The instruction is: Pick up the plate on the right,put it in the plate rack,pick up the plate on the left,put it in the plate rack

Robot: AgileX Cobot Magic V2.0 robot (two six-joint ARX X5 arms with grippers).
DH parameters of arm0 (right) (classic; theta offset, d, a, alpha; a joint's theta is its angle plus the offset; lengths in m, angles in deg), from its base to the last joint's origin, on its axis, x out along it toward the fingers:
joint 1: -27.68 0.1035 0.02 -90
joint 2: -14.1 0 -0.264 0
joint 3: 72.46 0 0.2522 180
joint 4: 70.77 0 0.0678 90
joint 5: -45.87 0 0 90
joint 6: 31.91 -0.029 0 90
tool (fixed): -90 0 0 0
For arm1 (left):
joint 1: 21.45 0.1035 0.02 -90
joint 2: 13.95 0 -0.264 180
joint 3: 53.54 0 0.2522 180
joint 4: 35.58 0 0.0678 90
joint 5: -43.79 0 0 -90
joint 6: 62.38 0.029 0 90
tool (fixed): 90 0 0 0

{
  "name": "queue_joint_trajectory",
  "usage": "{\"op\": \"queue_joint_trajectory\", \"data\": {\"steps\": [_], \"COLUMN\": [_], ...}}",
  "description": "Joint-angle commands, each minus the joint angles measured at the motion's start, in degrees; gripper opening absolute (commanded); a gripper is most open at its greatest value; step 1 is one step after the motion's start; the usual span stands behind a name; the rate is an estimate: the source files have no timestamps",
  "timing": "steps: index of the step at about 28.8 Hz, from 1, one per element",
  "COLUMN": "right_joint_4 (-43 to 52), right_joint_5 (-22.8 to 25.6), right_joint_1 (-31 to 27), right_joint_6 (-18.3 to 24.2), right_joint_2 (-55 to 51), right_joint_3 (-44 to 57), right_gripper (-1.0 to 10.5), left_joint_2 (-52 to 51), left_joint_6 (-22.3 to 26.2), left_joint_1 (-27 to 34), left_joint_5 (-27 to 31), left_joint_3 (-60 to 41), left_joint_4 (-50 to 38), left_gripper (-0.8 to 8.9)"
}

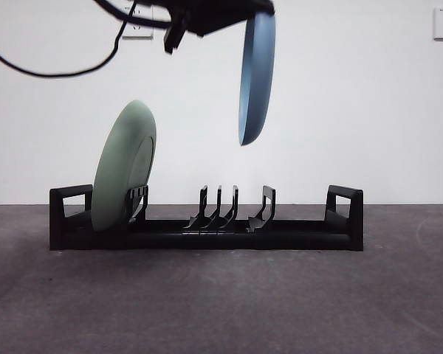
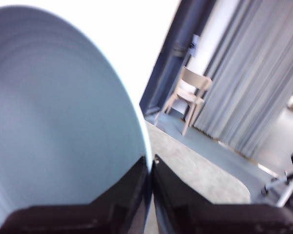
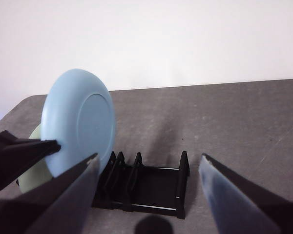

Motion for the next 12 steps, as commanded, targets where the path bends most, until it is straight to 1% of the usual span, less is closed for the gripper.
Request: {"op": "queue_joint_trajectory", "data": {"steps": [1, 2, 4, 9, 12], "right_joint_4": [0.39, 0.42, 0.39, 0.28, -0.22], "right_joint_5": [0.20, 0.20, 0.20, 0.17, 0.20], "right_joint_1": [0.04, 0.04, 0.04, 0.04, 0.04], "right_joint_6": [0.24, 0.24, 0.24, 0.26, 0.28], "right_joint_2": [-0.07, -0.02, 0.15, 0.50, 0.57], "right_joint_3": [0.07, 0.07, 0.07, 0.07, 0.07], "right_gripper": [3.4, 3.4, 3.4, 3.4, 3.4], "left_joint_2": [2.03, 2.84, 4.74, 7.61, 8.87], "left_joint_6": [-1.70, -2.64, -2.86, -2.08, -2.08], "left_joint_1": [0.74, 1.03, 1.33, 1.33, 1.57], "left_joint_5": [-0.44, -1.16, -3.13, -2.99, -2.93], "left_joint_3": [0.81, 1.60, 3.96, 9.42, 10.56], "left_joint_4": [-1.70, -1.70, -1.55, 3.82, 4.74], "left_gripper": [-0.09, -0.09, -0.09, -0.09, -0.09]}}
